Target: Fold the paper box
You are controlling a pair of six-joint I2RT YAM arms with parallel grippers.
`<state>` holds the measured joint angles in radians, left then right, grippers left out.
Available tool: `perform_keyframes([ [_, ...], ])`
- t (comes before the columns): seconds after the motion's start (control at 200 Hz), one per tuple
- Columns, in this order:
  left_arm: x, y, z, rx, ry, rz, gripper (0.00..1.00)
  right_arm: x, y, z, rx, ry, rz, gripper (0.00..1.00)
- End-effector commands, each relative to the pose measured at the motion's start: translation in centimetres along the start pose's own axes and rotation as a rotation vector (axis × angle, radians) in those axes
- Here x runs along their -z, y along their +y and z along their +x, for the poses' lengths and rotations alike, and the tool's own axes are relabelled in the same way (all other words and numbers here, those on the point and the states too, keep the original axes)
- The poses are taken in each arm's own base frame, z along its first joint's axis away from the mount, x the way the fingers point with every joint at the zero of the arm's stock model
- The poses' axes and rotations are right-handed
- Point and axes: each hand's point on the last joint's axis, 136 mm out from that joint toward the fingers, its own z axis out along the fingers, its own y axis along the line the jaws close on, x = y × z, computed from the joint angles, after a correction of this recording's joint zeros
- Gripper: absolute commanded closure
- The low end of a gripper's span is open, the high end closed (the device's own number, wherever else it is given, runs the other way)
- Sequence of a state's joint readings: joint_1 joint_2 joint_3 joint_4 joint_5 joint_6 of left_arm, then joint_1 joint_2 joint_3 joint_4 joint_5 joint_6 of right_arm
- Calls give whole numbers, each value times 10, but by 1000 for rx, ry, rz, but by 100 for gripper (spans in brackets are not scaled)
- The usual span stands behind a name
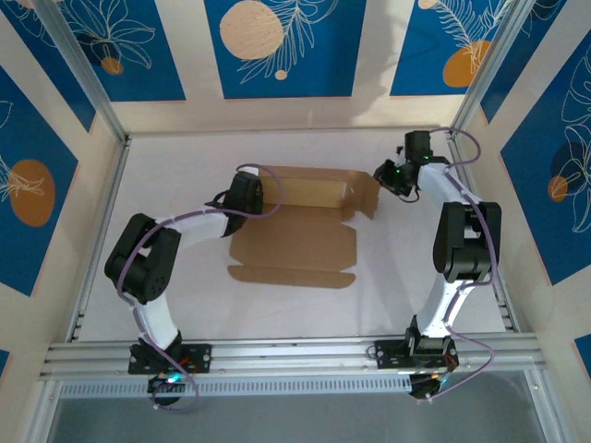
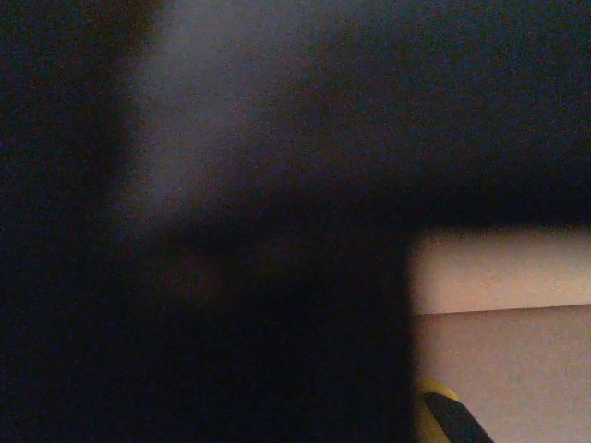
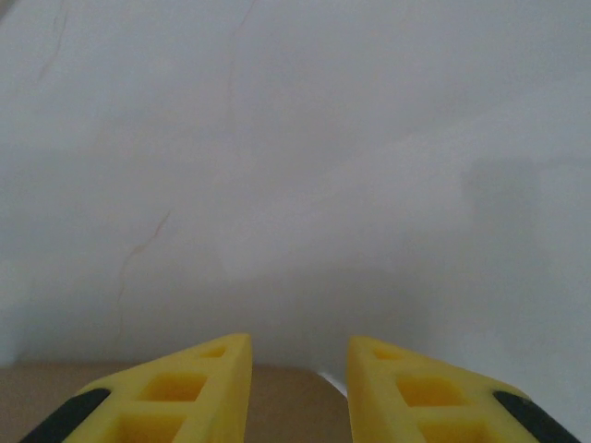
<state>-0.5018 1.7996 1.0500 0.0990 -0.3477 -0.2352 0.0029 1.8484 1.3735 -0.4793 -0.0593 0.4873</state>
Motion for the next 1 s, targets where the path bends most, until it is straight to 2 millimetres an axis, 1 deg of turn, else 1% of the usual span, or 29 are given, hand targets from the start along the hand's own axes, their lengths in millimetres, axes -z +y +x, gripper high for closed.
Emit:
perform_keyframes([
  [0.0,-2,6,8,-27,41,-12,100,3,29,25,97,56,-125,68],
  [0.12,-4,8,9,-8,48,-19,100,11,46,48,147,81,-175,68],
  [0.255,-4,10,8,7,46,-24,100,21,56,67,230,79,-166,66],
  [0.31,-4,10,7,11,46,-24,100,22,64,76,270,76,-194,66],
  [0.415,-5,10,7,16,48,-22,100,21,69,87,366,60,-186,65],
  [0.54,-4,10,7,18,47,-20,100,20,76,91,452,28,-209,63],
  [0.685,-4,10,8,18,48,-21,100,9,71,92,511,2,-200,61],
  [0.755,-5,11,9,18,51,-21,100,6,72,94,550,-5,-201,60],
  [0.91,-5,11,10,10,54,-25,100,7,80,102,684,-58,-207,58],
  [0.995,-5,11,11,8,56,-27,100,11,83,104,727,-83,-218,58],
])
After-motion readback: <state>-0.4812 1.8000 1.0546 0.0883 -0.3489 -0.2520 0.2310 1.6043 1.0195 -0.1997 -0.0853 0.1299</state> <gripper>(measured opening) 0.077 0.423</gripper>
